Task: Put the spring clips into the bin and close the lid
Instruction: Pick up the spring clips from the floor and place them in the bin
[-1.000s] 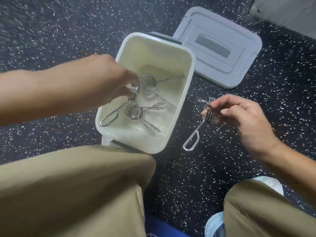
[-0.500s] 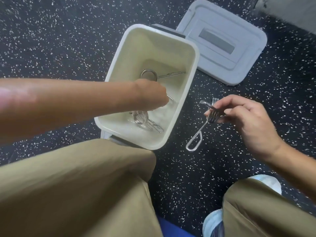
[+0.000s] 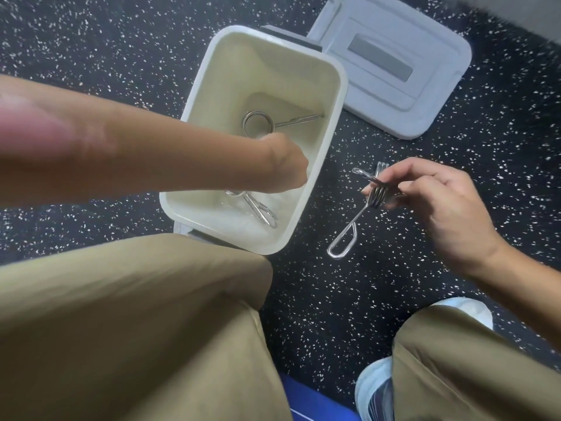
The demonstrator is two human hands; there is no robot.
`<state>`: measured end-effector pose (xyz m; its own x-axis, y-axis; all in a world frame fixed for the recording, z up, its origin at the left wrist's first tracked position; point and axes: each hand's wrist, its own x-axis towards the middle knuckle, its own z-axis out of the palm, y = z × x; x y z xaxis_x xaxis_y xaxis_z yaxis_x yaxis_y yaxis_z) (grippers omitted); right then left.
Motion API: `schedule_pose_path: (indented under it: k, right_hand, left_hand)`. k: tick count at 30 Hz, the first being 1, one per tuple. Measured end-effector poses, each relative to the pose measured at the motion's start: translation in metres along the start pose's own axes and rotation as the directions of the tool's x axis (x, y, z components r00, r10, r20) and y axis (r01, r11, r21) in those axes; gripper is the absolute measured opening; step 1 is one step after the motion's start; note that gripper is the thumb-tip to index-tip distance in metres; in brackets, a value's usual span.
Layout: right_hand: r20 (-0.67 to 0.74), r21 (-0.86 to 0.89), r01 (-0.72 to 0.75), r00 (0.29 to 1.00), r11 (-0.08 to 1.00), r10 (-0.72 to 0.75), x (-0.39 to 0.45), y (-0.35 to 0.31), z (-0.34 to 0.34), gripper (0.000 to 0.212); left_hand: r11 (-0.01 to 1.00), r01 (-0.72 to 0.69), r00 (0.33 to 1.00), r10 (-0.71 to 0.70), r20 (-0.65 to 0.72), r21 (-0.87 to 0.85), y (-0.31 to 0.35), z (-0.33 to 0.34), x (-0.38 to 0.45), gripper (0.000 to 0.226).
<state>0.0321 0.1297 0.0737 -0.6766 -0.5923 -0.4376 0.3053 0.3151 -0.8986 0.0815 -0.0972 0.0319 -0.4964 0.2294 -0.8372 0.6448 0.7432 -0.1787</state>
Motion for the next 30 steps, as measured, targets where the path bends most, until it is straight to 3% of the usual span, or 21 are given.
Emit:
schedule_pose_path:
  k: [5,9,16,24,28,30]
  right_hand:
    - [0.01,0.008,-0.009,1.0,1.0,0.009,0.0,-0.003,-0.003,0.046]
    - [0.035,0.049,-0.008,0.999,0.999,0.006,0.002,-0.004,-0.001,0.023]
    - [0.047,0.029,-0.087,0.995,0.996,0.086,0.003,-0.023,0.007,0.032]
    - [0.084,-0.405,-0.061,0.991,0.912,0.104,0.025,-0.054,0.02,0.049]
    - [0.176,-0.572,0.082,0.984,0.816,0.025,0.042,-0.079,0.031,0.016]
    - [0.193,-0.608,0.129,0.981,0.783,-0.012,0.055,-0.091,0.037,0.012]
  left_hand:
    - [0.997,-0.001,0.992,-0.01,-0.125,-0.082,-0.004,0.011,-0.001,0.026]
    - [0.982,0.035,0.972,-0.077,-0.224,-0.186,-0.005,0.029,-0.001,0.038]
    - [0.86,0.064,0.926,-0.24,-0.29,-0.507,-0.014,0.052,-0.018,0.034]
    - [0.696,0.083,0.847,-0.427,-0.318,-0.713,-0.022,0.075,-0.063,0.036]
    - [0.619,0.088,0.79,-0.52,-0.324,-0.78,-0.022,0.082,-0.082,0.032]
    - [0.586,0.098,0.751,-0.574,-0.327,-0.804,-0.021,0.086,-0.09,0.031]
